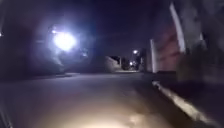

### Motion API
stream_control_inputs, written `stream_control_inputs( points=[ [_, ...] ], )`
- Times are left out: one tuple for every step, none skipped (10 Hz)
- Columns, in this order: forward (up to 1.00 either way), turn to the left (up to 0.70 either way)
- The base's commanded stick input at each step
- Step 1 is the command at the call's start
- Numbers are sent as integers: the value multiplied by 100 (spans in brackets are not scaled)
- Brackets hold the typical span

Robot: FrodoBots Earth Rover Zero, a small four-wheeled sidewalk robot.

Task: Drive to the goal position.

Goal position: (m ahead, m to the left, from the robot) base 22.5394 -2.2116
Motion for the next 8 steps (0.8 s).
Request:
stream_control_inputs(
  points=[
    [70,-33],
    [70,-33],
    [70,-33],
    [70,-33],
    [70,-33],
    [70,-33],
    [70,-19],
    [70,2]
  ],
)
